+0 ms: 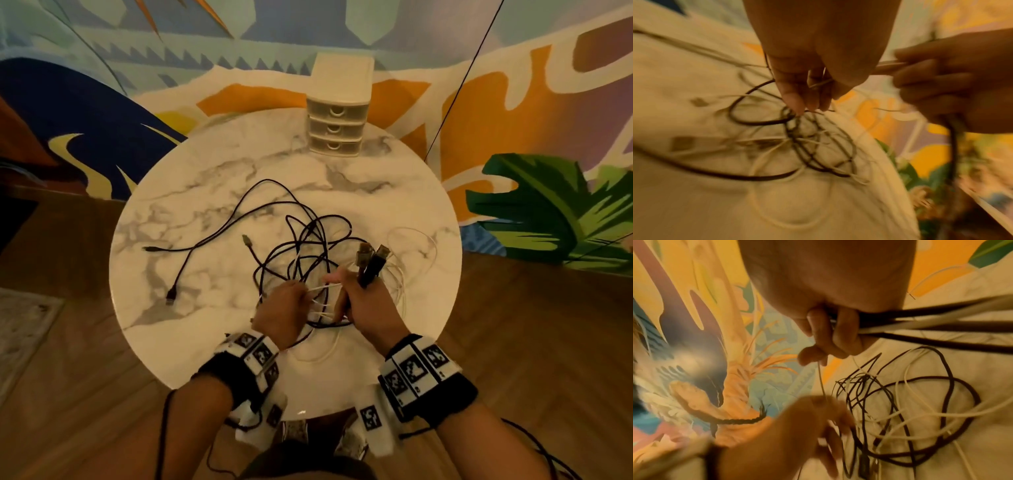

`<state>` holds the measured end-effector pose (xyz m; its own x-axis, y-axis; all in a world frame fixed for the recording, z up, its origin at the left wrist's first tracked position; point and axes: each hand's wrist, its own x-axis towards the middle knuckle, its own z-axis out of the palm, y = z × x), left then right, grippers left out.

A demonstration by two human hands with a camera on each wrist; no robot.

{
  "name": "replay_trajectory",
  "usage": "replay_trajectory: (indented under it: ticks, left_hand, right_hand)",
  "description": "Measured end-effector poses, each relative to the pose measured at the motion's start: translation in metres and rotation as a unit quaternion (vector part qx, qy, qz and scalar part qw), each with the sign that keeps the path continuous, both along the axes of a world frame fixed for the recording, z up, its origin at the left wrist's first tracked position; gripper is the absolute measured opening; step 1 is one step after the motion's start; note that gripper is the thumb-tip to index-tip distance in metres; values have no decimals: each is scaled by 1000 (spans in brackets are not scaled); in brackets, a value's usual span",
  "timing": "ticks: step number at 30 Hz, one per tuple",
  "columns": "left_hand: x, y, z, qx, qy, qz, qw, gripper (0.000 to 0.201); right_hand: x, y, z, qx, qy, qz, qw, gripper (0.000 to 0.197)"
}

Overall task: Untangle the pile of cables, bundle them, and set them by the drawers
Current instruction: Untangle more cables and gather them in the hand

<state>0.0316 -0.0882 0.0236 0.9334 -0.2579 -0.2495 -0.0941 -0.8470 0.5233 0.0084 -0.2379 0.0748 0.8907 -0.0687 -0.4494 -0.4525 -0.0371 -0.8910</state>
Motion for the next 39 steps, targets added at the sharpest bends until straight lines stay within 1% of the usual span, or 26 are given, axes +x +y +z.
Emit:
replay_trajectory:
  ticks: [1, 2, 3, 5, 6, 7, 8, 9, 11, 12, 14, 16, 18, 19, 20, 22, 25, 27, 28, 30, 32, 33, 35, 37, 39]
  left_hand:
    - [7, 7, -7, 8, 29, 27, 999, 21]
    - [15, 12, -9, 7, 27, 48, 998, 21]
    - [24, 15, -7, -2, 0, 62, 998, 20]
    - [44, 15, 5, -41, -91, 75, 992, 17]
    - [51, 14, 11, -57, -130, 71, 987, 17]
    - [56, 14, 14, -68, -154, 61, 984, 17]
    - [58, 15, 11, -77, -155, 54, 984, 19]
    - [58, 17, 4, -82, -136, 53, 986, 20]
    - [55, 23, -11, -63, -75, 62, 993, 22]
    - [55, 26, -15, -51, -56, 72, 994, 22]
    - [59, 29, -14, -66, -70, 93, 991, 21]
    - [62, 29, -9, -80, -98, 102, 987, 21]
    - [59, 27, -6, -54, -78, 98, 991, 26]
    - [55, 24, -4, -40, -65, 97, 992, 27]
    - [49, 21, 0, -35, -65, 94, 993, 27]
    - [36, 10, 10, -50, -97, 70, 992, 24]
    - [14, -12, 28, -57, -141, -17, 988, 20]
    - [1, -23, 31, -41, -133, -47, 989, 19]
    - [-3, -25, 28, -33, -125, -42, 991, 19]
    - [-2, -22, 22, -13, -119, 1, 993, 20]
    - [8, -15, 17, 16, -140, 45, 989, 19]
    - [15, -12, 16, 36, -158, 49, 986, 19]
    - [28, -9, 17, 69, -190, 30, 979, 18]
    - [39, -11, 20, 85, -218, 16, 972, 15]
    - [43, -14, 22, 88, -228, 18, 969, 13]
  right_hand:
    - [0, -2, 5, -4, -12, 9, 1000, 36]
    - [2, -5, 10, -6, -25, 13, 1000, 37]
    - [4, -8, 17, -4, -43, 10, 999, 38]
    - [9, -15, 33, 16, -93, -9, 995, 39]
    - [12, -18, 41, 31, -117, -20, 993, 41]
    - [14, -21, 48, 45, -137, -32, 989, 42]
    - [16, -25, 54, 59, -153, -46, 985, 43]
    - [17, -29, 58, 69, -164, -58, 982, 45]
    - [16, -35, 60, 77, -173, -71, 979, 48]
    - [14, -39, 60, 74, -174, -73, 979, 48]
    - [10, -48, 57, 77, -174, -89, 978, 49]
    - [5, -58, 52, 91, -164, -131, 974, 49]
    - [0, -63, 43, 99, -137, -169, 971, 50]
    - [-3, -60, 37, 99, -116, -169, 974, 51]
    - [-7, -56, 31, 96, -94, -157, 978, 52]
    - [-11, -41, 19, 76, -57, -104, 990, 51]
    - [-4, -13, 8, 22, -24, -30, 999, 39]
    - [6, -4, 4, -22, -17, -10, 1000, 43]
    - [10, -2, 3, -41, -14, -4, 999, 45]
    - [14, -3, 5, -63, -18, 20, 998, 43]
    - [14, -6, 13, -75, -37, 39, 996, 41]
    - [15, -6, 18, -79, -51, 40, 995, 40]
    - [18, -7, 30, -81, -67, 32, 994, 38]
    - [25, -7, 41, -75, -90, 23, 993, 40]
    - [32, -6, 47, -74, -107, 18, 991, 42]
